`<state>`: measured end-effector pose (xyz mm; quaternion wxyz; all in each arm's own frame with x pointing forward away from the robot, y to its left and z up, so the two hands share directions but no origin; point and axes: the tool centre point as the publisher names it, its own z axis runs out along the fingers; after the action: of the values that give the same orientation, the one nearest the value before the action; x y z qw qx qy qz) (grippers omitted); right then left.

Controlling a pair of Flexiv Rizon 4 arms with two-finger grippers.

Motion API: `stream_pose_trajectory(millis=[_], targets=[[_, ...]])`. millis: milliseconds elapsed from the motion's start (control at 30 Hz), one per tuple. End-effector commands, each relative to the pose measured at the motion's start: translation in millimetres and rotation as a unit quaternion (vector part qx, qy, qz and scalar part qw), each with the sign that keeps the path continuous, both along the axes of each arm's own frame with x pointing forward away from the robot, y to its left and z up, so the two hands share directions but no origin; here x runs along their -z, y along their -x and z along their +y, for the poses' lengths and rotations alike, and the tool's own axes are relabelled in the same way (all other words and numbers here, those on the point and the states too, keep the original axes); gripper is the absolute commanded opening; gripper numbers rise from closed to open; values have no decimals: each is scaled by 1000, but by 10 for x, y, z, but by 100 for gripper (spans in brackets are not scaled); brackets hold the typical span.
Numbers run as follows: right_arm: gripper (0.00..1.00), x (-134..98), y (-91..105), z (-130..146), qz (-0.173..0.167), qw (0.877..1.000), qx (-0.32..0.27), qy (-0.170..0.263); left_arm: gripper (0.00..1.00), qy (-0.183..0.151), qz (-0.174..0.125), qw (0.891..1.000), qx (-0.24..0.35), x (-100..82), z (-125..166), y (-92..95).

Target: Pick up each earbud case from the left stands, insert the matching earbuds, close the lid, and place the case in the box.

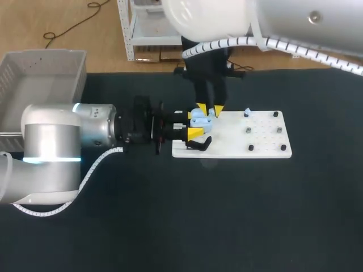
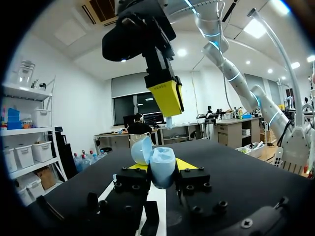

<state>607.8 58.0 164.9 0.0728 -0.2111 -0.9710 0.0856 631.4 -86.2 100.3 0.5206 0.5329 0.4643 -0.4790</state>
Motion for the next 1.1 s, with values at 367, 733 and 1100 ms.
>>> stream_pose_trajectory(millis=[367,733,1100], targets=[[0,66,-62,175,3,1000,13,18,0,7,-1,1000,-2,57,-11,2],[0,94,-44,155,6,1000,21,19,0,7,-1,1000,-2,57,-11,2],[0,139,-61,162,18,999,23,37,0,7,-1,1000,-2,57,-11,2]])
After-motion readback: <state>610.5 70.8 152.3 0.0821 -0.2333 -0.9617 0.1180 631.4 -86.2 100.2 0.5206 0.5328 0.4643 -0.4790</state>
